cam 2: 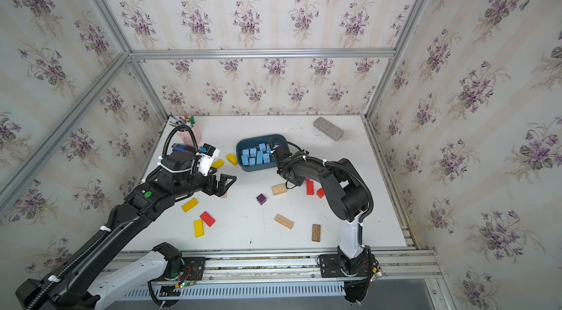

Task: Pick out the blue building blocks
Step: Pick up the building block from the center of the board.

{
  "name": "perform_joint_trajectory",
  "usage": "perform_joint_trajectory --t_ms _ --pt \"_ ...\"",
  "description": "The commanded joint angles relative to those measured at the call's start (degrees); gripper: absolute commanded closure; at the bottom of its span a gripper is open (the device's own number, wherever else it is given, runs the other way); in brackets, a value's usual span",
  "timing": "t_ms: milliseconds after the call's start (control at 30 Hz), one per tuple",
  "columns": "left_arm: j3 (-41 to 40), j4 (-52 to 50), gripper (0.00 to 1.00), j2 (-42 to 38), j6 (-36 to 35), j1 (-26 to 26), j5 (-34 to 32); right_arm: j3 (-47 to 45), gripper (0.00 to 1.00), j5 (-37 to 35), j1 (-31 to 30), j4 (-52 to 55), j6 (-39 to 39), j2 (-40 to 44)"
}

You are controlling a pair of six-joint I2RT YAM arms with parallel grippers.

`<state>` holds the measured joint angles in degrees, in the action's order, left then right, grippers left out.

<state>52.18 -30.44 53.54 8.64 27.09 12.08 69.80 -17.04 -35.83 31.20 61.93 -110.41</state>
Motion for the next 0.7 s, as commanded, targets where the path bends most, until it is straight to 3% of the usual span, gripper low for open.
perform_joint_trajectory --t_ms 0,667 --pt "-0.2 0.8 0.01 -0.1 -1.1 0.0 -0.3 -0.2 0.64 1.4 0.0 0.4 1.6 -0.4" --pt "-0.1 0.8 0.01 0.3 -1.0 0.0 -0.4 0.8 0.66 1.5 0.0 0.6 -1.1 1.8"
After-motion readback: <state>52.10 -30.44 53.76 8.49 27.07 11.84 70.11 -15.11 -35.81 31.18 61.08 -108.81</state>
